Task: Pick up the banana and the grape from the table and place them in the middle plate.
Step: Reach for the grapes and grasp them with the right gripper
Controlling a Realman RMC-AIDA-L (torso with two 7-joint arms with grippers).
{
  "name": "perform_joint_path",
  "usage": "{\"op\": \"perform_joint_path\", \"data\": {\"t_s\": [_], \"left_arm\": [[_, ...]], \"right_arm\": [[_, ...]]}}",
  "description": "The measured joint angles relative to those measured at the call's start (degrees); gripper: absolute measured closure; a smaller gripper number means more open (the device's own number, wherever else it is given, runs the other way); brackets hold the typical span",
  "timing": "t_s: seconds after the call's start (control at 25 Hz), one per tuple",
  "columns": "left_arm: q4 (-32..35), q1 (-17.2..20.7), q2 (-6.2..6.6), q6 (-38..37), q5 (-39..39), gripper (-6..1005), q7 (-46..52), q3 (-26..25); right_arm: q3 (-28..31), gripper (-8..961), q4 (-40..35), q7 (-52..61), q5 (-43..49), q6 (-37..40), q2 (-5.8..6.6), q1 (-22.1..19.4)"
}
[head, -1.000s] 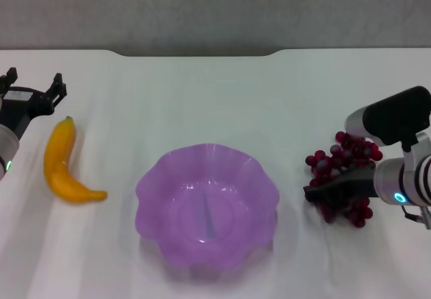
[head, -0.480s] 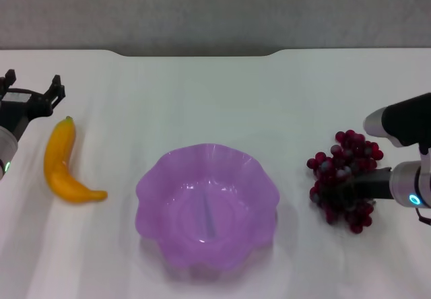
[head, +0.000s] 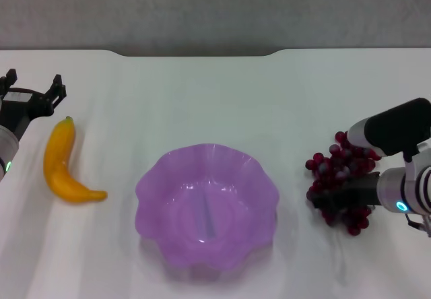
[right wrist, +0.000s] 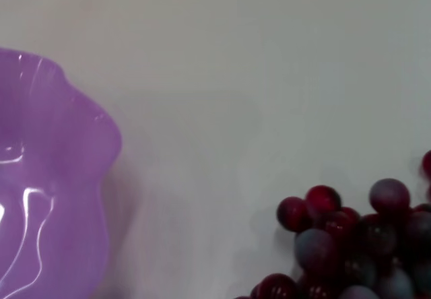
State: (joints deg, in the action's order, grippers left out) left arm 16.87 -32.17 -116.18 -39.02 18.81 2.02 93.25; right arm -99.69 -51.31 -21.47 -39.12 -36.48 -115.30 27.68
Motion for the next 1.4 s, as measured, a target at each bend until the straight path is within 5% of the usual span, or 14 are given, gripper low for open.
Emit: {"op": "perform_joint_path", "data": {"t_s": [0.68,1.4], "left_arm": [[0.00,-0.18,-0.07,0.00,0.00,122,0.00,0.00],[0.00,-0.25,-0.10,0.00,0.00,122,0.00,0.00]], "right_arm": [[0.19,185,1.34,0.55,-0.39,1.42,0.13,0.53],[-2.17,358,1.30,-2.14,-0.02,3.50,0.06,0.53]]}}
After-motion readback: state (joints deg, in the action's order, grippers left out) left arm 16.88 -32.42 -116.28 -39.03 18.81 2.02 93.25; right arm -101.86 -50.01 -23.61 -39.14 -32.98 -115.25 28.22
